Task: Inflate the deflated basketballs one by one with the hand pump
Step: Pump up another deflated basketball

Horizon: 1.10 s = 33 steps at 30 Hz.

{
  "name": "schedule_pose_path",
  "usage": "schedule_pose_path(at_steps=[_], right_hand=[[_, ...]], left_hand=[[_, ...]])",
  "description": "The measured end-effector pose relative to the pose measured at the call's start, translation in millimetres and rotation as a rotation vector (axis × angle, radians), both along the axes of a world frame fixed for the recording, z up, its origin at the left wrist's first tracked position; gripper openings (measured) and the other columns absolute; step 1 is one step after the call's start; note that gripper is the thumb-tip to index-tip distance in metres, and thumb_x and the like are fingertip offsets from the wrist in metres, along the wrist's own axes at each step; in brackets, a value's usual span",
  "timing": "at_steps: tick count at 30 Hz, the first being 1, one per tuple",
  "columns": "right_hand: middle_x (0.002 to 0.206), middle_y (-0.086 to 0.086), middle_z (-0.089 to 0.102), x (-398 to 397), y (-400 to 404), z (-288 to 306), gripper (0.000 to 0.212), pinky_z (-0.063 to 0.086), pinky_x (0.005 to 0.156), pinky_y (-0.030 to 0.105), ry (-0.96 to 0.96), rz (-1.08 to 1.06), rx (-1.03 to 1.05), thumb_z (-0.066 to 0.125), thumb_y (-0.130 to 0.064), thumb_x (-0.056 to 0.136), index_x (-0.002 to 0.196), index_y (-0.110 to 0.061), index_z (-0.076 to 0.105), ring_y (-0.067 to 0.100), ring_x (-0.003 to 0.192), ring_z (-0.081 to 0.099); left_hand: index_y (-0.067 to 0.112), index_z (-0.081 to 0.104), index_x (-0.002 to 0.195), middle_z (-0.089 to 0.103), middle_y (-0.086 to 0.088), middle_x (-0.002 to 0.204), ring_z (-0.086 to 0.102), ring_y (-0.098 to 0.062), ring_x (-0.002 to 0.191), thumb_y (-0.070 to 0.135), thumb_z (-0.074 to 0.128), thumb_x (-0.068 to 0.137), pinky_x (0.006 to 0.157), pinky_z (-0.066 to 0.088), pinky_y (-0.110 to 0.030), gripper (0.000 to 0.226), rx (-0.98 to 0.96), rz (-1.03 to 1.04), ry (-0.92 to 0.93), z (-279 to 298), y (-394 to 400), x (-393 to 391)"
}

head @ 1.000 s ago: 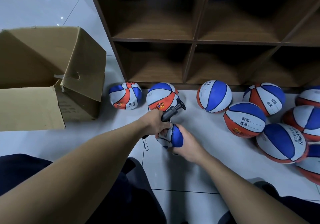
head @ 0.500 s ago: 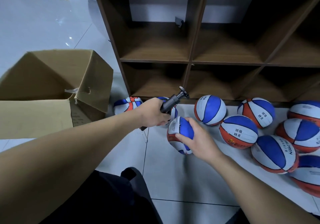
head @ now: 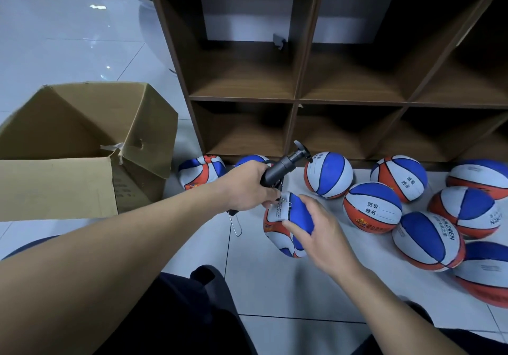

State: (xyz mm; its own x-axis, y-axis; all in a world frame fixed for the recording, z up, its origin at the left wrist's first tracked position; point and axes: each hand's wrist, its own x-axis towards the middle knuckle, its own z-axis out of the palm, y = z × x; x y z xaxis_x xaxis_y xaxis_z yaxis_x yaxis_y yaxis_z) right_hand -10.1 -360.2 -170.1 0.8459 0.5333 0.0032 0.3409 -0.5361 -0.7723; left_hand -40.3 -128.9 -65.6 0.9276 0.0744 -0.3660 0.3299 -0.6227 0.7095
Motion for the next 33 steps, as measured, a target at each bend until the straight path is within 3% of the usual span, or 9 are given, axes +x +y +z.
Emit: schedule_pose_path(at_steps=[5, 10, 13, 17, 20, 22, 26, 30, 33], right_hand=[[0.123, -0.043, 0.050, 2.1, 0.4, 4.5, 0.056, 0.036, 0.093, 0.000, -0.008, -0.009, 0.022, 0.078, -0.047, 0.095, 0.143, -0.030, 0.054, -0.023, 0.114, 0.048], [0.130, -0.021, 0.061, 7.6, 4.7, 7.9, 0.058, 0.043, 0.100, 0.012, -0.015, -0.017, 0.025, 0.079, -0.047, 0.095, 0.144, -0.029, 0.055, -0.005, 0.119, 0.056], [0.130, -0.018, 0.063, 7.4, 5.9, 7.0, 0.056, 0.048, 0.099, 0.021, -0.018, -0.009, 0.008, 0.079, -0.047, 0.095, 0.142, -0.030, 0.055, 0.003, 0.117, 0.058], [0.132, -0.019, 0.062, 5.6, 9.1, 4.3, 0.059, 0.045, 0.101, 0.020, -0.007, -0.016, -0.007, 0.078, -0.049, 0.095, 0.144, -0.028, 0.054, 0.002, 0.119, 0.057], [0.127, -0.018, 0.063, 6.0, 10.4, 4.7, 0.058, 0.040, 0.098, 0.013, -0.021, -0.038, -0.034, 0.079, -0.047, 0.094, 0.142, -0.025, 0.057, 0.003, 0.118, 0.056], [0.117, -0.017, 0.062, 6.0, 13.0, 6.9, 0.049, 0.040, 0.092, 0.011, -0.052, -0.025, -0.043, 0.080, -0.042, 0.095, 0.135, -0.022, 0.061, 0.007, 0.112, 0.057], [0.102, -0.010, 0.063, 7.8, 17.0, 8.8, 0.032, 0.050, 0.083, 0.034, -0.088, -0.007, -0.091, 0.078, -0.041, 0.095, 0.117, -0.023, 0.062, 0.012, 0.095, 0.055], [0.081, -0.011, 0.056, 6.9, 17.5, 5.3, 0.027, 0.050, 0.070, 0.035, -0.087, 0.009, -0.100, 0.076, -0.043, 0.093, 0.092, -0.029, 0.053, 0.013, 0.080, 0.053], [0.082, -0.011, 0.059, 7.5, 19.8, 4.1, 0.025, 0.052, 0.071, 0.038, -0.080, 0.021, -0.071, 0.075, -0.045, 0.092, 0.091, -0.030, 0.056, 0.015, 0.079, 0.056]], left_hand=[[0.022, 0.066, 0.095, 0.079, 0.005, 0.079, 0.072, -0.006, 0.068, 0.024, 0.078, 0.099, 0.069, 0.054, -0.027, 0.013, 0.026, -0.004, 0.010, -6.5, -2.0, 5.0], [0.019, 0.066, 0.099, 0.080, 0.003, 0.080, 0.070, 0.000, 0.060, 0.022, 0.076, 0.101, 0.059, 0.050, -0.019, 0.010, 0.014, 0.027, -0.010, -7.2, -0.5, 7.6], [0.020, 0.067, 0.098, 0.080, 0.005, 0.079, 0.074, -0.007, 0.069, 0.023, 0.078, 0.099, 0.071, 0.055, -0.027, 0.011, 0.023, 0.024, 0.008, -9.6, 2.4, 10.5], [0.020, 0.070, 0.098, 0.080, 0.005, 0.079, 0.077, -0.012, 0.077, 0.024, 0.079, 0.097, 0.077, 0.061, -0.033, 0.011, 0.077, -0.015, 0.001, -8.1, 3.0, 14.5], [0.020, 0.071, 0.094, 0.078, 0.003, 0.076, 0.073, -0.015, 0.070, 0.022, 0.080, 0.094, 0.066, 0.056, -0.030, 0.010, 0.122, -0.036, -0.026, -7.3, 0.3, 15.1], [0.023, 0.070, 0.090, 0.073, 0.004, 0.075, 0.069, -0.016, 0.069, 0.022, 0.080, 0.092, 0.064, 0.053, -0.031, 0.010, 0.191, -0.058, -0.069, -9.0, -3.0, 14.9], [0.026, 0.067, 0.086, 0.065, 0.003, 0.077, 0.063, -0.020, 0.074, 0.023, 0.081, 0.091, 0.063, 0.050, -0.032, 0.015, 0.287, -0.096, -0.109, -14.4, -12.4, 16.7], [0.023, 0.071, 0.091, 0.064, 0.002, 0.077, 0.061, -0.020, 0.075, 0.026, 0.083, 0.091, 0.066, 0.051, -0.033, 0.013, 0.293, -0.075, -0.082, -19.9, -11.1, 15.5], [0.021, 0.068, 0.085, 0.061, 0.001, 0.073, 0.059, -0.020, 0.069, 0.025, 0.084, 0.090, 0.062, 0.048, -0.032, 0.018, 0.235, -0.022, -0.052, -22.8, -8.1, 14.5]])
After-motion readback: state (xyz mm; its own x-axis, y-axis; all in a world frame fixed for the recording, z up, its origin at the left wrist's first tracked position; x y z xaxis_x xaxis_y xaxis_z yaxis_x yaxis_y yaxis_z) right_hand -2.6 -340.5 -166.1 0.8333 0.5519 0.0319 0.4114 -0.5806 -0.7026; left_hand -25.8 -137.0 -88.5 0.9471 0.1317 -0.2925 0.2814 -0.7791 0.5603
